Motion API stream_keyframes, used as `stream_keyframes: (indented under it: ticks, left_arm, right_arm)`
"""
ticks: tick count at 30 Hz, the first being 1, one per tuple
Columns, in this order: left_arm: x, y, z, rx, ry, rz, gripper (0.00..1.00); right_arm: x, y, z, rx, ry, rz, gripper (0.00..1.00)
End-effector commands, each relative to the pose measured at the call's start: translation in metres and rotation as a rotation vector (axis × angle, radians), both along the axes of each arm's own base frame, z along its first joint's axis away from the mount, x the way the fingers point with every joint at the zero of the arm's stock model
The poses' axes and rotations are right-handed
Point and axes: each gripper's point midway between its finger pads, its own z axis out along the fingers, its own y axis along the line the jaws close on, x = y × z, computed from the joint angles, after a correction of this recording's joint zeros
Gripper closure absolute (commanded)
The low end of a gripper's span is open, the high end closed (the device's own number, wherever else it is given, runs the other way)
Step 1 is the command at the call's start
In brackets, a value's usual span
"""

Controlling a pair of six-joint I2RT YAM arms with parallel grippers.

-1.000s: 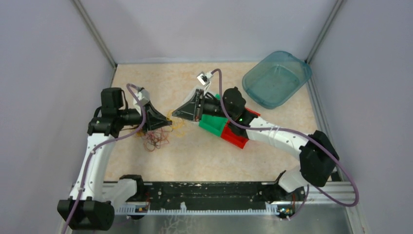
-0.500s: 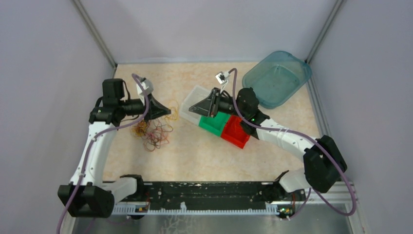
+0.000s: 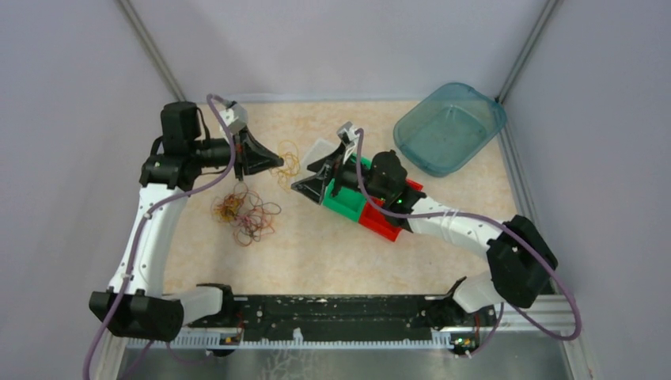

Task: Untangle the cables
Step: Untie the cable.

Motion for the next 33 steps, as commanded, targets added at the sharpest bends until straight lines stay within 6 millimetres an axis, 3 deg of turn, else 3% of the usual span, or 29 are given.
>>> stream_keyframes:
  ticks: [1, 8, 12, 13, 19, 25, 28, 33]
  left_arm:
    - [-0.014, -0.006, 0.022, -0.043, -0.002, -0.041, 1.00]
    - [-0.027, -0.006, 0.037, -0.061, -0.013, -0.045, 1.00]
    - [-0.029, -0.005, 0.043, -0.055, -0.035, -0.027, 1.00]
    - [-0.028, -0.004, 0.044, -0.051, -0.041, -0.017, 1.00]
    - [-0.004, 0.009, 0.053, 0.023, -0.144, 0.133, 1.00]
    - [0.045, 0.053, 0.052, 0.208, -0.322, 0.449, 1.00]
    - [0.055, 0.069, 0.046, 0.272, -0.379, 0.530, 1.00]
    - [0.061, 0.077, 0.032, 0.326, -0.386, 0.560, 1.00]
  right_arm:
    - [0.021, 0.014, 0.010, 0.018, -0.120, -0.110, 0.05]
    - [0.042, 0.022, -0.004, 0.013, -0.049, -0.213, 0.46]
    - [0.040, 0.005, -0.006, 0.034, -0.045, -0.264, 0.91]
    - [0.039, 0.002, -0.007, 0.029, -0.046, -0.270, 0.98]
    - [0.033, -0.033, -0.034, -0.020, -0.008, -0.324, 1.00]
    - [0.039, -0.099, -0.055, 0.003, 0.064, -0.455, 1.00]
    - [0.043, -0.133, -0.047, 0.034, 0.062, -0.526, 1.00]
    - [0.051, -0.181, -0.031, 0.074, 0.055, -0.636, 1.00]
